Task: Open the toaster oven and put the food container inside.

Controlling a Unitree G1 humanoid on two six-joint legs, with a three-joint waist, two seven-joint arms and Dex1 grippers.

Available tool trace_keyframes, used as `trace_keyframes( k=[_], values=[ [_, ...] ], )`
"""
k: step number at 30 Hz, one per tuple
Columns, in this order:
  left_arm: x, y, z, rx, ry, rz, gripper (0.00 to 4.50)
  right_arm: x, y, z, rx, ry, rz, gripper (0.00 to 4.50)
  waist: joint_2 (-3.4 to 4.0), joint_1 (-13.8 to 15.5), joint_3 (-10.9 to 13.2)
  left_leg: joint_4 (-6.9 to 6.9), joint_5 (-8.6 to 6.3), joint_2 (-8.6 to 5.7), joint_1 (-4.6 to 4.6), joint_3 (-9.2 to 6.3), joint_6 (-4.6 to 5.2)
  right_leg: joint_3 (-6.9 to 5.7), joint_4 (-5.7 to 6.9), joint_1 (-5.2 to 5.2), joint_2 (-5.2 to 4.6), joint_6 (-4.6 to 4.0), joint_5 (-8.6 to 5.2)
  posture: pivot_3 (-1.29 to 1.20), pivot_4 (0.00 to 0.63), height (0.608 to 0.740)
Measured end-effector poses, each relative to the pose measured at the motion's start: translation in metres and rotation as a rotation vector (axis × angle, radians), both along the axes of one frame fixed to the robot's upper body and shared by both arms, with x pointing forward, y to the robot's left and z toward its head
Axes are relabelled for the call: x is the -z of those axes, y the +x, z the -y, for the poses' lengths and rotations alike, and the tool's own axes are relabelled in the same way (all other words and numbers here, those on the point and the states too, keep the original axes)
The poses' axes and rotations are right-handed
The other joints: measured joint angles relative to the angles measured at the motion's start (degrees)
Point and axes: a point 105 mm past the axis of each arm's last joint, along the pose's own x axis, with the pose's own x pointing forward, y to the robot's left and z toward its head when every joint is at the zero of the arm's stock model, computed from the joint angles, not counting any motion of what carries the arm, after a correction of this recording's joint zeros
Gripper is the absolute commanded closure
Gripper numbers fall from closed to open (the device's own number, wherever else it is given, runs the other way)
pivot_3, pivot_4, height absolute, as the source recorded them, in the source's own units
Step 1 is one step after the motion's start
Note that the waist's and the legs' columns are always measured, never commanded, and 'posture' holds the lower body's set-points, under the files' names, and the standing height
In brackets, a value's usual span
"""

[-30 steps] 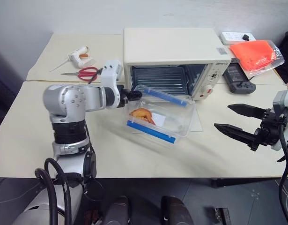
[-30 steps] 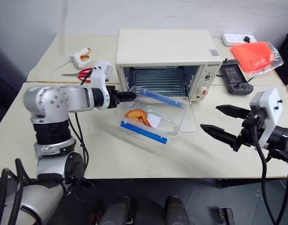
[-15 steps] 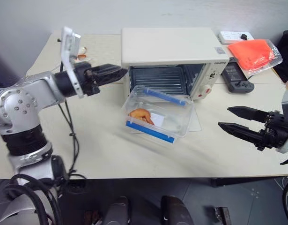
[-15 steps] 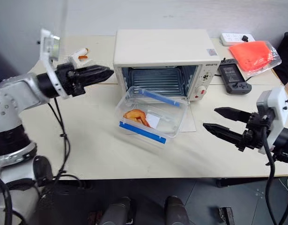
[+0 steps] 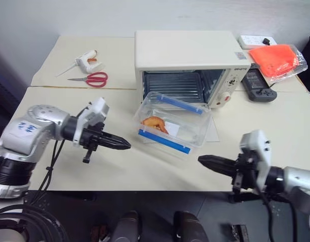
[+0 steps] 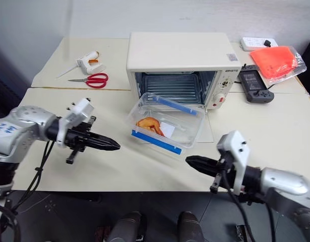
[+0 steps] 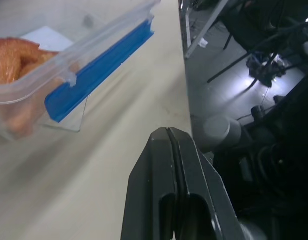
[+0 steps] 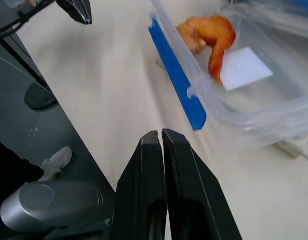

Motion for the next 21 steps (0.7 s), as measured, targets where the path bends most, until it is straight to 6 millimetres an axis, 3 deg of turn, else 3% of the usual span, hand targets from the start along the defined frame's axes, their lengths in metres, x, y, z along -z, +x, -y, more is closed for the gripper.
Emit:
trace_keyframes(
  k=[7, 16, 21],
  values=[
    [0.014, 0.027, 0.021, -0.020, -0.014, 0.060, 4.50, 0.016, 0.040, 0.000, 0.056, -0.062, 0.075, 4.38, 0.00, -0.16, 0.00, 0.09, -0.02, -0.11, -0.08, 0.09, 0.11, -0.04, 0.26, -0.07, 0.05, 0.07, 0.03, 0.00, 0.150, 0.740],
    [0.010, 0.043, 0.052, -0.078, -0.106, 0.113, 4.50, -0.009, 0.103, 0.023, 0.098, -0.133, 0.238, 4.38, 0.00, -0.47, 0.00, 0.10, 0.00, -0.09, -0.08, 0.11, 0.10, -0.07, 0.32, -0.11, 0.09, 0.10, 0.05, 0.00, 0.150, 0.740],
    [0.011, 0.052, 0.063, -0.142, -0.132, 0.141, 4.50, -0.008, 0.129, 0.026, 0.148, -0.121, 0.259, 4.38, 0.00, -1.46, 0.00, 0.12, 0.04, -0.07, -0.05, 0.15, 0.04, -0.04, 0.40, -0.12, 0.08, 0.11, 0.05, 0.00, 0.150, 0.740]
  ],
)
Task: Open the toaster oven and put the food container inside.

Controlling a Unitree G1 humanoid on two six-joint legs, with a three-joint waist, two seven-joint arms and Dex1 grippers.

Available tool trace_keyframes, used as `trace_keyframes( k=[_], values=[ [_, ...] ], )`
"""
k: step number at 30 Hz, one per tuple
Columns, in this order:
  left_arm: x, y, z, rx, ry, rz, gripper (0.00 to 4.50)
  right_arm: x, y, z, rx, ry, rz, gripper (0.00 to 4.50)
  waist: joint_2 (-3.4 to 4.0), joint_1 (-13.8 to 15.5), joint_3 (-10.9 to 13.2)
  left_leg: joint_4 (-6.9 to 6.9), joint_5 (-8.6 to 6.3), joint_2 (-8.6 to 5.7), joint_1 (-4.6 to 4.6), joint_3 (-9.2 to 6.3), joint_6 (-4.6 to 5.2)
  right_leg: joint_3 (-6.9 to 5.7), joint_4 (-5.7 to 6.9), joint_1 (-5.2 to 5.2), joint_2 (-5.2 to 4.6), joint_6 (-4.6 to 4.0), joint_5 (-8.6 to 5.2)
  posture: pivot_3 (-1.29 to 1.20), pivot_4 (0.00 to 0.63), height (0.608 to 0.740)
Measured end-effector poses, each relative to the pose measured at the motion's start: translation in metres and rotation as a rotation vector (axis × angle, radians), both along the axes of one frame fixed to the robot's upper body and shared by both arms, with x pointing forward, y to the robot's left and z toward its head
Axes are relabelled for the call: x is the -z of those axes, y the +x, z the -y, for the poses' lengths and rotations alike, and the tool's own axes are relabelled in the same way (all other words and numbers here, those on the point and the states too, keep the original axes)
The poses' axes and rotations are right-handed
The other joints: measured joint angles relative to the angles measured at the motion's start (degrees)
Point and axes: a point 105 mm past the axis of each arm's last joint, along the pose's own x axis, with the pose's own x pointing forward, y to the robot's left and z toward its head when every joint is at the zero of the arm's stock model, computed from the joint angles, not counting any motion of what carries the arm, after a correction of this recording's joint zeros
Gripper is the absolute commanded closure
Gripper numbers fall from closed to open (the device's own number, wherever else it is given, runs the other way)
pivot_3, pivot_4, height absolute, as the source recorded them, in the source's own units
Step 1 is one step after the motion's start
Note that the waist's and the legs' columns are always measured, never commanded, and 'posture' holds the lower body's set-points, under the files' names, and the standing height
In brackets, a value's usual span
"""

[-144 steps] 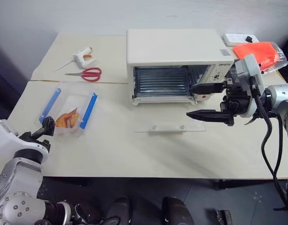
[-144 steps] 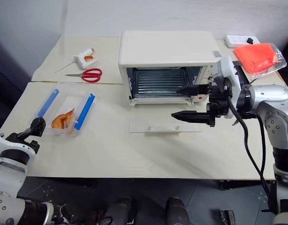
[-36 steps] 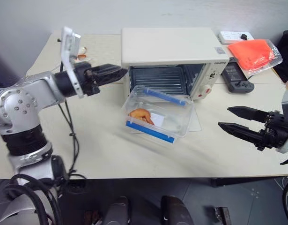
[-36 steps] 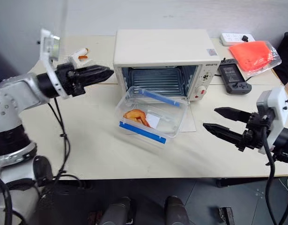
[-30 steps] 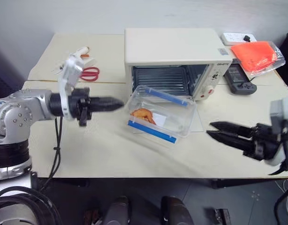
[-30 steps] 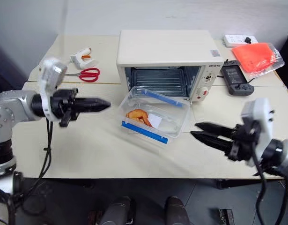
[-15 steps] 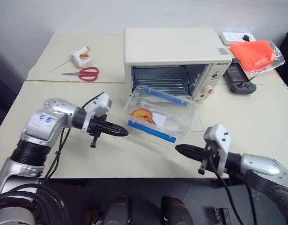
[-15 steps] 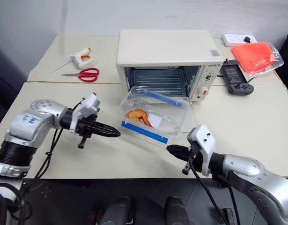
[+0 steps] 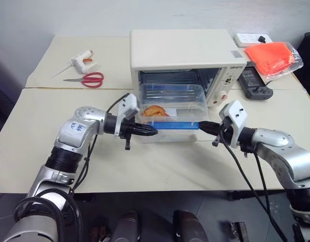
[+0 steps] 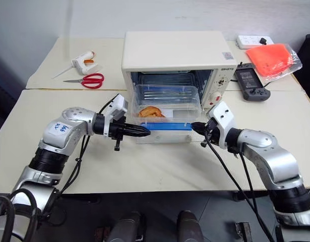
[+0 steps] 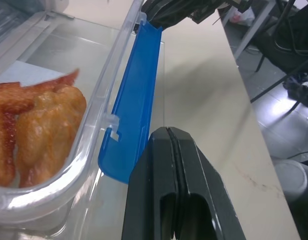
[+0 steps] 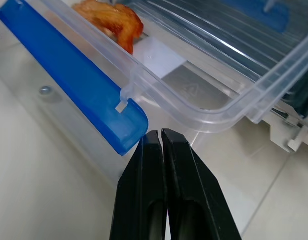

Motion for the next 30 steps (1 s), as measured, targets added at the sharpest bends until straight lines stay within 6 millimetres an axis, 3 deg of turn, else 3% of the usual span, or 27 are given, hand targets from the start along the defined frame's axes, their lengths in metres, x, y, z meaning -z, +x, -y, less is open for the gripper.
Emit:
trace_keyframes(
  k=[6, 9, 15, 21, 26, 30],
  values=[
    [-0.004, 0.034, 0.005, -0.202, -0.049, 0.065, 4.50, -0.014, 0.032, -0.003, 0.068, 0.037, 0.078, 4.38, 0.00, -0.95, 0.00, -0.04, 0.05, 0.00, 0.05, 0.10, -0.10, -0.03, 0.14, -0.10, 0.02, 0.00, 0.00, 0.00, 0.150, 0.740],
    [-0.023, 0.060, 0.002, -0.344, -0.096, 0.143, 4.50, -0.025, 0.044, -0.017, 0.062, 0.084, 0.140, 4.38, 0.00, -1.41, 0.00, -0.05, 0.05, 0.00, 0.01, 0.11, -0.10, -0.03, 0.14, -0.18, 0.01, 0.00, 0.00, 0.00, 0.150, 0.740],
    [-0.036, 0.081, 0.006, -0.474, -0.182, 0.177, 4.50, -0.046, 0.061, -0.027, 0.094, 0.121, 0.245, 4.38, 0.00, -1.36, 0.00, -0.06, 0.06, 0.02, -0.02, 0.09, -0.11, -0.12, 0.14, -0.19, -0.07, 0.03, 0.01, 0.00, 0.150, 0.740],
    [-0.038, 0.082, 0.003, -0.491, -0.198, 0.176, 4.50, -0.043, 0.066, -0.023, 0.122, 0.125, 0.252, 4.38, 0.01, -1.45, 0.00, -0.07, 0.06, 0.02, -0.02, 0.09, -0.13, -0.12, 0.15, -0.19, -0.05, 0.03, 0.02, 0.00, 0.150, 0.740],
    [-0.044, 0.059, -0.004, -0.409, -0.188, 0.185, 4.50, -0.044, 0.052, -0.019, 0.084, 0.163, 0.224, 4.38, 0.02, -1.48, 0.00, -0.16, 0.04, 0.09, -0.01, 0.07, -0.16, -0.14, 0.14, -0.21, -0.06, 0.03, 0.01, 0.00, 0.150, 0.740],
    [-0.043, 0.035, -0.015, -0.337, -0.180, 0.130, 3.62, -0.040, 0.031, -0.012, 0.035, 0.146, 0.178, 4.44, 0.04, -1.34, 0.02, -0.07, 0.04, 0.10, -0.07, 0.05, -0.15, -0.13, 0.13, -0.20, -0.11, 0.03, 0.02, 0.00, 0.150, 0.740]
  ],
)
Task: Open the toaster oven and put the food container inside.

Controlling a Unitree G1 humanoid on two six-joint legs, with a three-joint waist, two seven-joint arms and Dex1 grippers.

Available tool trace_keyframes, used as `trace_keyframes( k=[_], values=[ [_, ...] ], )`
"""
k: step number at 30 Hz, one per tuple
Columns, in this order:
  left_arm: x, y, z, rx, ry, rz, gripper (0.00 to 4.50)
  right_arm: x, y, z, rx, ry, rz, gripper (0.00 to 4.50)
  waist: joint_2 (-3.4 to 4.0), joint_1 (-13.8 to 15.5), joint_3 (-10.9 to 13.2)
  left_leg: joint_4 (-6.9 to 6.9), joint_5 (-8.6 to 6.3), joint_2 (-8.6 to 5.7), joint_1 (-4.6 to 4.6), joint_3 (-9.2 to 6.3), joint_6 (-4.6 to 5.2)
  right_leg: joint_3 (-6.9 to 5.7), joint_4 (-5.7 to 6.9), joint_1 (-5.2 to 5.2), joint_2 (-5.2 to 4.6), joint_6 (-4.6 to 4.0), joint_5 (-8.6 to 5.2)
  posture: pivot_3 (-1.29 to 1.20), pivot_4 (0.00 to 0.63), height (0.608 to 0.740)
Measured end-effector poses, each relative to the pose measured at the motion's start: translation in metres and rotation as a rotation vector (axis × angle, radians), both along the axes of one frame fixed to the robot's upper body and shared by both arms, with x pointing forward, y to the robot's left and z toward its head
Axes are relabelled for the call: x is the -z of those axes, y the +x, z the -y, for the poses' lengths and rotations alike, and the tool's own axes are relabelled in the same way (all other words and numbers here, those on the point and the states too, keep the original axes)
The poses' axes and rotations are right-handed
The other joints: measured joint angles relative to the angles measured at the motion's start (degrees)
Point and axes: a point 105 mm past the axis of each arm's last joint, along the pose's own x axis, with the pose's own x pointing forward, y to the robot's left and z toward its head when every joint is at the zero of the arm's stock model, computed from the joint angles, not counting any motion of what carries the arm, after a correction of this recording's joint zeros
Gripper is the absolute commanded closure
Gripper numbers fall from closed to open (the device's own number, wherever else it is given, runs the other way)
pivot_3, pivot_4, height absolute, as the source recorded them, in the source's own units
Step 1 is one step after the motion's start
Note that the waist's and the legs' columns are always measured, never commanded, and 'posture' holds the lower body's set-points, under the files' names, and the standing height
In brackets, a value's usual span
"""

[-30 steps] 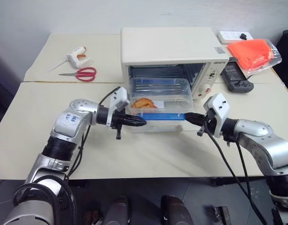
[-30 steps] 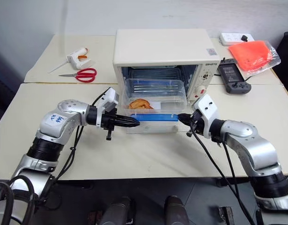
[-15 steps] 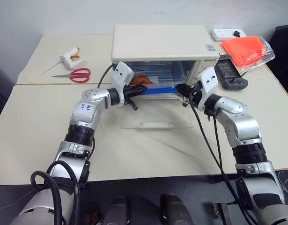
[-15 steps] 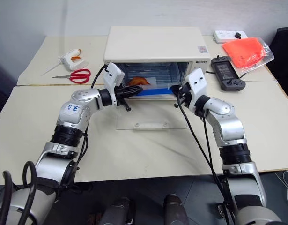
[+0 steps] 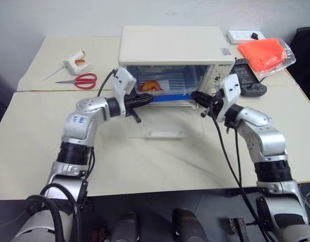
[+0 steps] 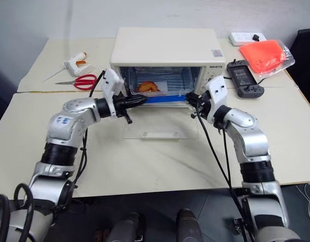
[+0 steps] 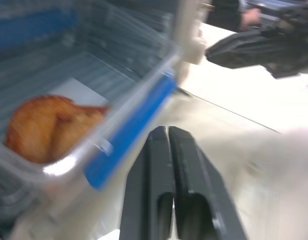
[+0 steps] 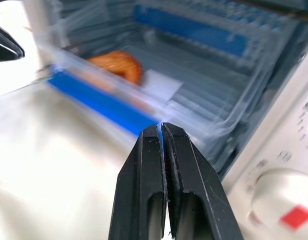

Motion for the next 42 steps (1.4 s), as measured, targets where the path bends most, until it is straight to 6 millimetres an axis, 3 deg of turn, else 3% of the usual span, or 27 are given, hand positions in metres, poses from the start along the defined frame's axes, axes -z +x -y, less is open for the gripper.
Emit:
trace_keyframes(
  k=[4, 8, 12, 15, 20, 22, 26, 30, 34, 42],
  values=[
    [-0.016, -0.034, -0.014, 0.107, 0.015, 0.008, 2.52, -0.005, -0.028, 0.010, -0.048, -0.028, -0.026, 4.44, 0.00, 0.16, 0.00, 0.02, -0.01, 0.02, -0.04, -0.08, 0.00, -0.01, -0.02, 0.02, 0.00, 0.00, 0.00, 0.00, 0.150, 0.740],
    [-0.036, -0.059, -0.046, 0.115, 0.039, 0.009, 1.31, -0.004, -0.062, 0.033, -0.048, -0.061, -0.091, 4.44, 0.01, 0.27, 0.01, -0.01, -0.02, 0.02, -0.02, -0.13, 0.01, -0.02, -0.08, 0.07, 0.00, 0.00, 0.00, 0.00, 0.150, 0.740],
    [-0.047, -0.075, -0.082, 0.067, 0.064, -0.024, 0.12, 0.011, -0.091, 0.046, -0.032, -0.050, -0.194, 3.53, 0.01, 0.33, 0.01, -0.11, -0.06, 0.04, 0.21, -0.12, 0.04, -0.01, -0.12, 0.28, 0.02, -0.03, -0.02, 0.00, 0.150, 0.740],
    [-0.052, -0.083, -0.100, 0.037, 0.091, -0.027, 0.00, 0.028, -0.103, 0.053, 0.006, -0.036, -0.279, 2.53, 0.01, 0.38, 0.01, -0.12, -0.06, 0.04, 0.23, -0.05, 0.05, 0.06, -0.14, 0.28, 0.00, -0.04, -0.02, 0.00, 0.150, 0.740],
    [-0.054, -0.086, -0.104, 0.039, 0.104, -0.017, 0.00, 0.044, -0.110, 0.052, 0.064, -0.008, -0.306, 0.88, 0.01, 0.92, 0.01, -0.11, -0.07, 0.04, 0.26, -0.01, 0.07, 0.12, -0.13, 0.27, 0.00, -0.04, -0.02, 0.00, 0.150, 0.740],
    [-0.055, -0.085, -0.104, 0.030, 0.105, -0.009, 0.00, 0.061, -0.111, 0.047, 0.077, -0.017, -0.333, 0.88, 0.01, 1.27, 0.01, -0.13, -0.08, 0.03, 0.25, 0.00, 0.07, 0.13, -0.14, 0.25, 0.02, -0.04, -0.02, 0.00, 0.150, 0.740],
    [-0.058, -0.085, -0.104, 0.024, 0.104, 0.003, 0.00, 0.083, -0.106, 0.038, 0.121, 0.031, -0.363, 1.77, 0.01, 1.32, 0.01, -0.11, -0.08, 0.01, 0.24, 0.07, 0.08, 0.17, -0.12, 0.22, 0.01, -0.04, -0.02, 0.00, 0.150, 0.740],
    [-0.066, -0.085, -0.104, 0.020, 0.119, 0.031, 0.00, 0.105, -0.101, 0.031, 0.135, 0.035, -0.385, 3.22, 0.01, 1.29, 0.01, -0.11, -0.08, 0.01, 0.25, 0.07, 0.08, 0.17, -0.10, 0.21, 0.03, -0.04, -0.02, 0.00, 0.150, 0.740],
    [-0.068, -0.086, -0.106, 0.024, 0.128, 0.042, 0.00, 0.108, -0.083, 0.025, 0.168, 0.068, -0.352, 4.46, 0.01, 0.95, 0.01, -0.11, -0.08, 0.04, 0.29, 0.16, 0.07, 0.22, -0.04, 0.17, 0.05, -0.04, -0.02, 0.00, 0.150, 0.740],
    [-0.073, -0.085, -0.106, 0.026, 0.133, 0.062, 0.00, 0.108, -0.052, 0.024, 0.217, 0.077, -0.312, 4.46, 0.02, 1.07, 0.02, -0.16, -0.08, 0.03, 0.25, 0.15, 0.07, 0.21, -0.02, 0.11, 0.04, -0.06, -0.03, 0.00, 0.150, 0.740]
  ],
)
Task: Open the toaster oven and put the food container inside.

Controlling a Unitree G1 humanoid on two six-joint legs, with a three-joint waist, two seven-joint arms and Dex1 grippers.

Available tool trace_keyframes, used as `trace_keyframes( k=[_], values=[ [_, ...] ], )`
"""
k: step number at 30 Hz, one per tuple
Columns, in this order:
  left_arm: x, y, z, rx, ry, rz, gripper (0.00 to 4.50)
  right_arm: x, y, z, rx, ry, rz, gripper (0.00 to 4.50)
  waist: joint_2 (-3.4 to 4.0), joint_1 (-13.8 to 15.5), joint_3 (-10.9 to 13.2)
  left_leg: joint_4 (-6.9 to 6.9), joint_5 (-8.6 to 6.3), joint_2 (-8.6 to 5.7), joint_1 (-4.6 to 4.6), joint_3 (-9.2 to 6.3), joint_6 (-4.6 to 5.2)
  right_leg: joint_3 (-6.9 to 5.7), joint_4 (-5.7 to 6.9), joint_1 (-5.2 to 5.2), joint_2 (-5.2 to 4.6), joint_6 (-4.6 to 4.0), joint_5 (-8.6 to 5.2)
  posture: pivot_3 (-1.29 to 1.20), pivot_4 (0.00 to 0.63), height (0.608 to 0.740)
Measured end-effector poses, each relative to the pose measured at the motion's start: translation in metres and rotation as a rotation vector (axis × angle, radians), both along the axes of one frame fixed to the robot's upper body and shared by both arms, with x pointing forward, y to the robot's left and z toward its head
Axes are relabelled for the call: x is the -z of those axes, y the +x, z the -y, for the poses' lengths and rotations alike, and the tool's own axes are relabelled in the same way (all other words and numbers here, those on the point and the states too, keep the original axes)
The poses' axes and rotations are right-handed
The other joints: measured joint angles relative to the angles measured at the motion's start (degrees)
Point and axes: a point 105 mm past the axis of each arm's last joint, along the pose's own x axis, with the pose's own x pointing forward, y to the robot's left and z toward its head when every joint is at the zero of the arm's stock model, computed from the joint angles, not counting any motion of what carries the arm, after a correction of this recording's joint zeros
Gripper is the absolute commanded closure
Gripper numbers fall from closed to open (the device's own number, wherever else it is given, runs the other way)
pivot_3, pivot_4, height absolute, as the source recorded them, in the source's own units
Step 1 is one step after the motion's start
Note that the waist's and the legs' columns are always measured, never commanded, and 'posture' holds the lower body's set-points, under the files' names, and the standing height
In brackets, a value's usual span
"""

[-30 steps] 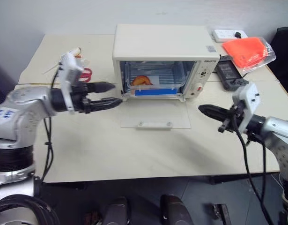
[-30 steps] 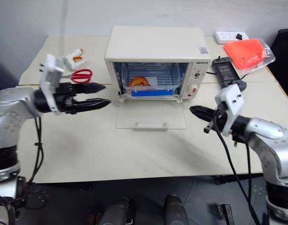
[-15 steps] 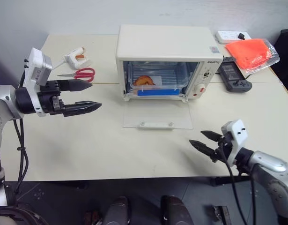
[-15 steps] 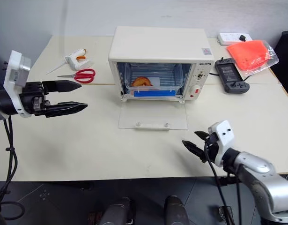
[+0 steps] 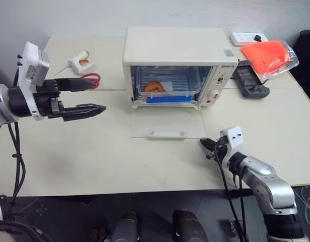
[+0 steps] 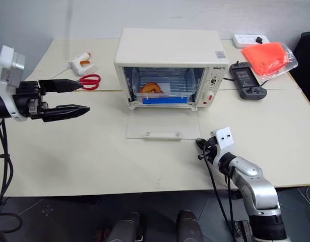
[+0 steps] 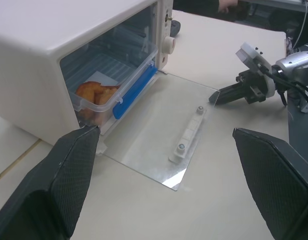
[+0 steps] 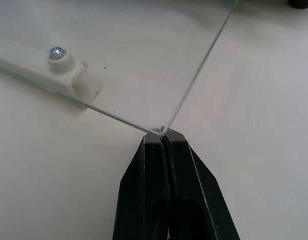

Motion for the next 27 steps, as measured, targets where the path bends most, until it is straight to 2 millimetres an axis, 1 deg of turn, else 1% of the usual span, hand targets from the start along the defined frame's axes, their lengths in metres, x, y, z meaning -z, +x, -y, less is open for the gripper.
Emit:
trace_keyframes(
  k=[4, 6, 7, 9, 12, 14, 16, 17, 18, 20, 21, 23, 26, 27],
  values=[
    [-0.003, 0.001, 0.000, 0.000, -0.004, 0.010, 0.00, -0.020, 0.009, -0.006, -0.036, 0.007, 0.063, 4.46, 0.00, 0.00, 0.00, 0.01, 0.00, 0.01, 0.01, 0.01, 0.00, 0.00, 0.01, 0.00, 0.00, 0.00, 0.00, 0.00, 0.150, 0.740],
    [-0.002, 0.002, 0.000, 0.003, -0.004, 0.009, 0.00, -0.036, 0.013, -0.008, -0.054, 0.009, 0.105, 4.46, 0.01, -0.02, 0.01, 0.01, 0.00, 0.01, 0.00, 0.01, 0.00, 0.01, 0.00, 0.00, 0.00, 0.00, 0.00, 0.00, 0.150, 0.740],
    [-0.001, 0.002, 0.001, 0.005, -0.003, 0.009, 0.00, -0.048, 0.016, -0.008, -0.061, 0.017, 0.138, 4.46, 0.01, -0.11, 0.01, 0.02, 0.00, 0.02, 0.00, 0.03, 0.00, 0.02, 0.01, -0.01, 0.00, 0.00, 0.00, 0.00, 0.150, 0.740],
    [0.000, 0.003, 0.002, 0.013, -0.001, 0.005, 0.00, -0.086, 0.024, -0.005, -0.055, 0.047, 0.238, 4.46, 0.02, -0.26, 0.01, 0.01, 0.00, 0.03, 0.00, 0.03, 0.00, 0.01, 0.02, -0.04, 0.01, 0.00, 0.00, 0.00, 0.150, 0.740],
    [0.002, 0.005, 0.004, 0.023, -0.003, 0.007, 0.00, -0.136, 0.028, 0.002, -0.043, 0.076, 0.366, 4.46, 0.02, -0.31, 0.01, -0.04, 0.00, 0.05, -0.01, -0.02, -0.01, -0.05, 0.02, -0.05, 0.02, 0.00, 0.00, 0.00, 0.150, 0.740],
    [0.003, 0.006, 0.005, 0.028, -0.013, 0.008, 0.00, -0.138, 0.026, 0.005, -0.051, 0.061, 0.354, 4.46, 0.02, -0.15, 0.01, -0.07, -0.01, 0.02, -0.03, -0.03, -0.01, -0.06, 0.02, -0.05, 0.00, 0.00, 0.00, 0.00, 0.150, 0.740],
    [0.005, 0.009, 0.004, 0.025, -0.023, 0.004, 0.00, -0.132, 0.024, 0.009, -0.064, 0.037, 0.316, 4.46, 0.02, 0.15, 0.01, -0.03, -0.05, -0.02, -0.09, -0.01, 0.05, -0.05, 0.01, -0.07, -0.02, 0.00, 0.00, 0.00, 0.150, 0.740],
    [0.005, 0.009, 0.004, 0.024, -0.023, 0.004, 0.00, -0.128, 0.020, 0.013, -0.082, 0.014, 0.286, 4.11, 0.02, 0.30, 0.01, -0.01, -0.07, -0.05, -0.11, 0.00, 0.10, -0.04, 0.00, -0.07, -0.06, 0.00, 0.00, 0.00, 0.150, 0.740],
    [0.005, 0.010, 0.004, 0.024, -0.023, 0.006, 0.00, -0.125, 0.016, 0.018, -0.097, -0.002, 0.256, 3.95, 0.02, 0.37, 0.01, 0.03, -0.10, -0.06, -0.14, 0.00, 0.15, -0.04, -0.01, -0.07, -0.07, 0.00, 0.00, 0.00, 0.150, 0.740],
    [0.005, 0.010, 0.003, 0.024, -0.022, 0.010, 0.00, -0.123, 0.005, 0.033, -0.125, -0.038, 0.205, 3.26, 0.02, 0.43, 0.02, 0.08, -0.15, -0.10, -0.17, 0.01, 0.23, -0.04, -0.03, -0.06, -0.11, 0.01, 0.01, 0.00, 0.150, 0.740],
    [0.006, 0.011, 0.003, 0.024, -0.021, 0.011, 0.00, -0.126, 0.000, 0.040, -0.132, -0.049, 0.192, 2.85, 0.02, 0.35, 0.02, 0.11, -0.16, -0.09, -0.17, 0.04, 0.26, -0.03, -0.04, -0.04, -0.11, 0.02, 0.01, 0.00, 0.150, 0.740],
    [0.007, 0.012, 0.003, 0.026, -0.018, 0.009, 0.00, -0.131, -0.012, 0.053, -0.158, -0.068, 0.160, 2.32, 0.02, 0.34, 0.02, 0.12, -0.17, -0.07, -0.15, 0.11, 0.27, -0.05, -0.07, -0.03, -0.11, 0.04, 0.02, 0.00, 0.150, 0.740],
    [0.009, 0.014, -0.002, 0.018, -0.021, 0.004, 0.00, -0.140, -0.039, 0.077, -0.221, -0.111, 0.078, 1.38, 0.04, 0.37, 0.03, 0.11, -0.16, -0.03, -0.11, 0.14, 0.26, -0.07, -0.11, -0.01, -0.06, 0.04, 0.02, 0.00, 0.150, 0.740],
    [0.008, 0.014, -0.002, 0.019, -0.017, 0.007, 0.00, -0.146, -0.049, 0.085, -0.249, -0.112, 0.060, 1.38, 0.04, 0.34, 0.03, 0.13, -0.16, 0.00, -0.06, 0.13, 0.26, -0.09, -0.11, 0.07, -0.02, 0.04, 0.02, 0.00, 0.150, 0.740]
  ],
)
